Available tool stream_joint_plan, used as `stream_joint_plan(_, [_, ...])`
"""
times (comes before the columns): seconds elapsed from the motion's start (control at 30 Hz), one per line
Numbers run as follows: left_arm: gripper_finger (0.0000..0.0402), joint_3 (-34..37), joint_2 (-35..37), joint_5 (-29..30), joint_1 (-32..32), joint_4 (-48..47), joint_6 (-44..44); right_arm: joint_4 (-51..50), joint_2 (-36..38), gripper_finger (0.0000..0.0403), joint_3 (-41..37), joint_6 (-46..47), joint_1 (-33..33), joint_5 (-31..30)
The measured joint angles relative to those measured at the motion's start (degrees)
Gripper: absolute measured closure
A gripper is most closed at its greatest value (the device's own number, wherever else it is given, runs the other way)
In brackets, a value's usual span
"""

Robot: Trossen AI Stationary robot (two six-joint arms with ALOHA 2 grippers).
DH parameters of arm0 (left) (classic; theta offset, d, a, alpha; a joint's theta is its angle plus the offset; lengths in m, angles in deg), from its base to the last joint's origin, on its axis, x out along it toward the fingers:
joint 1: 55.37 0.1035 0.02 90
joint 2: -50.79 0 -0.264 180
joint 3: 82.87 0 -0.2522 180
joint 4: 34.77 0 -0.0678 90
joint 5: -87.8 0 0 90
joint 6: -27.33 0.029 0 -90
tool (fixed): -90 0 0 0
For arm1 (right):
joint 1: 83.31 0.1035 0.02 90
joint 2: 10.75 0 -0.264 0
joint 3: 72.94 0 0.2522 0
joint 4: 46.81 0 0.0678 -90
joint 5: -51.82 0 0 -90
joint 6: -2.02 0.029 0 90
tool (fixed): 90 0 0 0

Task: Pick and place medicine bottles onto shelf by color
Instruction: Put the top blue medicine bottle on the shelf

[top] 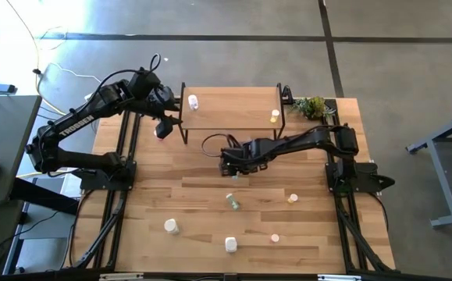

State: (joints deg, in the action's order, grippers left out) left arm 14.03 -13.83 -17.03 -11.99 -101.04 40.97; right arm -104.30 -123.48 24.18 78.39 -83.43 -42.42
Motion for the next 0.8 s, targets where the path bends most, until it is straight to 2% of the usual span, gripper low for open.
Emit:
stream_joint_plan(0.3, [0.0172, 0.0, -0.02, 0.0, 0.0, -0.02, -1.06, 11.64, 0.0, 0.0179, -6.35, 1.22, -2.83, -0.5])
stream_joint_plan(0.63, [0.0172, 0.0, -0.04, 0.0, 0.0, -0.08, -1.08, 12.82, -1.17, 0.0179, -7.45, 0.78, -4.38, 1.42])
stream_joint_plan(0.8, [0.0172, 0.0, -0.04, 0.02, 0.04, -0.09, -1.06, 13.04, -2.37, 0.0205, -7.37, 1.05, -4.39, 3.47])
